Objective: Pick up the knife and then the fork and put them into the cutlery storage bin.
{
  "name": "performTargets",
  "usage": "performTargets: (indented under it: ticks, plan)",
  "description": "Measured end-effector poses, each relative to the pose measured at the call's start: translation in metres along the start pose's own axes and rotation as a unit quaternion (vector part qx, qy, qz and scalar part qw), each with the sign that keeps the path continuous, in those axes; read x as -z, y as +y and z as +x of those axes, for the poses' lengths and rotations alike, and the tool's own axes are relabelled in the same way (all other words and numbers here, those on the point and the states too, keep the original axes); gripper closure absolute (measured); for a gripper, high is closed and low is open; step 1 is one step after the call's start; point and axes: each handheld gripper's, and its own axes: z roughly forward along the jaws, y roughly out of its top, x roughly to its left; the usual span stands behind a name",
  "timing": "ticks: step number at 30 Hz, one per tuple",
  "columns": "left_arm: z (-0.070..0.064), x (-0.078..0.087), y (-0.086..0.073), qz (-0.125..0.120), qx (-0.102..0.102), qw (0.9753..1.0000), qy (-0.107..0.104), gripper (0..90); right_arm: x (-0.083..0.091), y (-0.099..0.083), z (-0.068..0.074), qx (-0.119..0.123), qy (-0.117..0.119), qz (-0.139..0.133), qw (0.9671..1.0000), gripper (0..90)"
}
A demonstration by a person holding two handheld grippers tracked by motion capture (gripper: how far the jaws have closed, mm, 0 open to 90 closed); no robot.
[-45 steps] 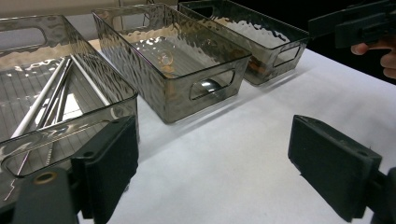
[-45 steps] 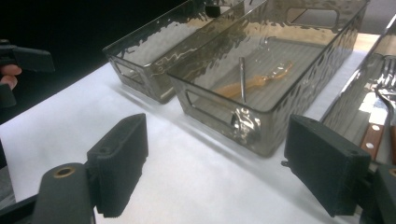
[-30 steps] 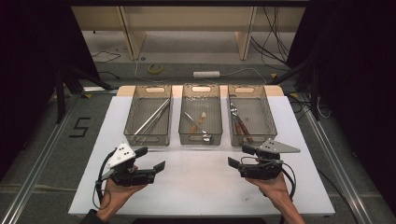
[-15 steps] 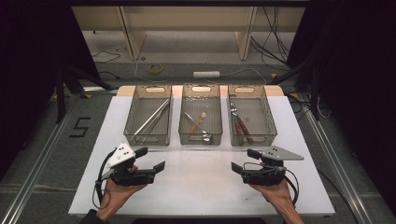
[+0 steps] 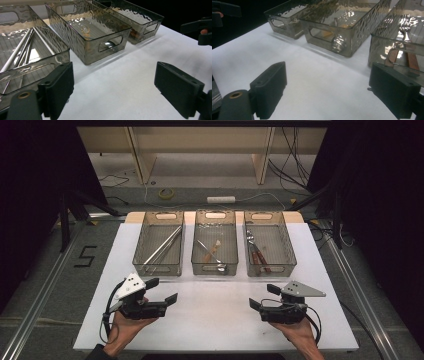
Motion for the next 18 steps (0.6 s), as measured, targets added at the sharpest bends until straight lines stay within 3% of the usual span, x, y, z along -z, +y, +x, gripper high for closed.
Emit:
performTargets:
  ticks: [18]
  plan:
    - [-0.0001,-0.0005,0.0,0.001,0.0,1.0,0.0,15.7,0.0015,0.0003,-0.0002,0.002,-0.006,-0.003,1.0,15.7]
